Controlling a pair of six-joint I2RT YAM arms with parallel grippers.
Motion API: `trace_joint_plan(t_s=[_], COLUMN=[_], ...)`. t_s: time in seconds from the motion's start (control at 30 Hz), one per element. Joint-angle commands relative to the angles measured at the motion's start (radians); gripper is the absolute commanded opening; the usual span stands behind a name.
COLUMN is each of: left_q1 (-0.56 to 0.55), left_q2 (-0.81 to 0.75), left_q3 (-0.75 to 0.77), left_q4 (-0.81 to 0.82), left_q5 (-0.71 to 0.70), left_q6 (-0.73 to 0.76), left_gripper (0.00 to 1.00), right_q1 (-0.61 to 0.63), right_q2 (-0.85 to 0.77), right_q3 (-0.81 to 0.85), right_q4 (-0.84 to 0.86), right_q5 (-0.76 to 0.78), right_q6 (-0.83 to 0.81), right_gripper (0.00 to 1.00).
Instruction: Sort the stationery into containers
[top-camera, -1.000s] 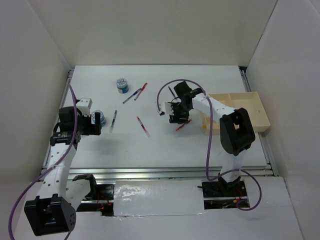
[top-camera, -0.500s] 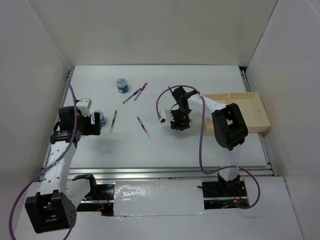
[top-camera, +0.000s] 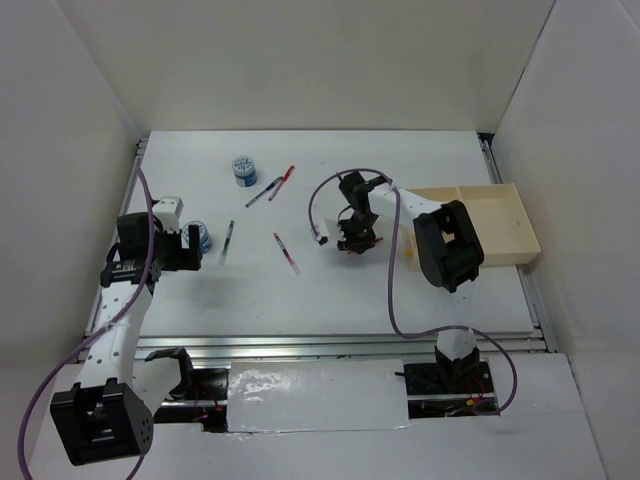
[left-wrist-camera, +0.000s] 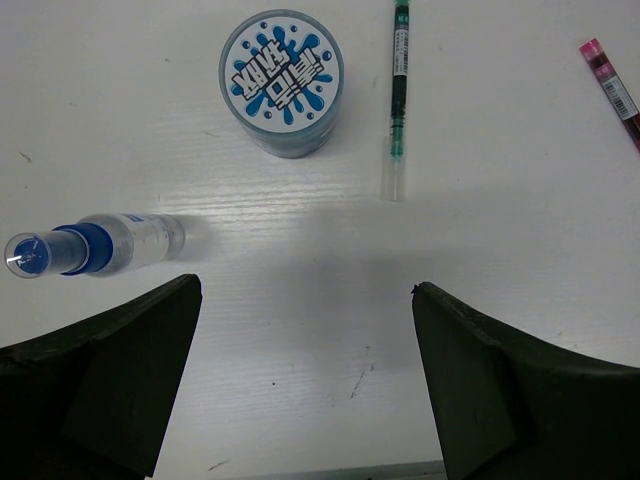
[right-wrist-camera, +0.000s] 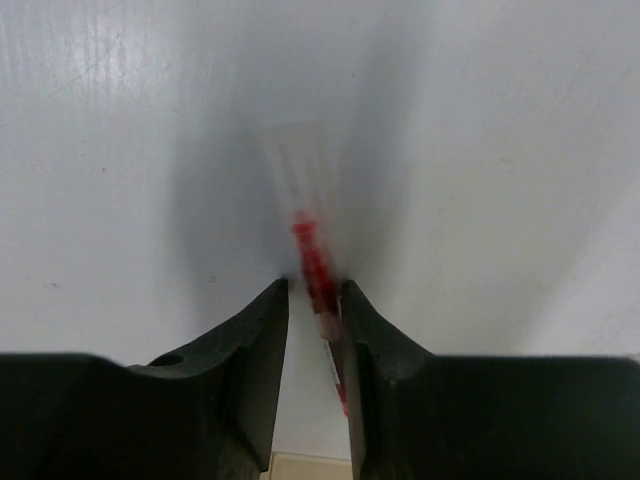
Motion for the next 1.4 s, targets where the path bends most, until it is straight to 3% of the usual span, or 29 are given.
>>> trace_joint_plan(t_s=[0.0,0.1,0.27,0.37,0.53,0.63,0.8,1.0,1.17,1.37], left_q1=[0.006,0.008,0.008,0.009,0.014,0.012,0.015,0.015,0.015,0.015], left_q2=[0.008,0.006,0.006,0.003,-0.021,-0.037,-0.066,-0.096,-0.093,-0.101], left_q3=[0.046,0.046,0.046,0.044,0.043,0.044,0.043,0.037,0.043,0.043], left_q4=[0.011,0.011,0.011,0.014,0.017,0.022,0.027,0.048,0.048,0.048], left_q5=[0.017,0.012,0.011,0.006,-0.023,-0.029,-0.017,-0.014,-0.022,-0.017], left_q6=[0.019,0.019,0.019,0.019,0.005,-0.001,-0.005,-0.031,-0.045,-0.042], left_gripper=[0.99,0.99,0.99,0.99,0.99,0.99,0.99,0.99,0.99,0.99], right_q1=[0.018,0.036,0.093,0.142,0.171,0.136,-0.065,-0.416,-0.663,-0.804], right_q2=[0.027,0.031,-0.021,-0.041,-0.074,-0.082,-0.171,-0.347,-0.410,-0.308], right_q3=[0.044,0.029,-0.036,-0.027,0.174,0.381,0.408,0.201,0.122,0.139], right_q4=[-0.080,-0.076,0.019,0.070,0.027,-0.045,-0.089,-0.034,0.013,-0.002], right_q5=[0.003,0.010,0.016,0.013,-0.076,-0.170,-0.142,0.063,0.183,0.201], right_q6=[-0.022,-0.019,0.044,0.138,0.379,0.625,0.858,1.033,1.013,0.906], right_gripper=[0.31,0.20,0.13,0.01,0.00,0.00,0.00,0.00,0.00,0.00])
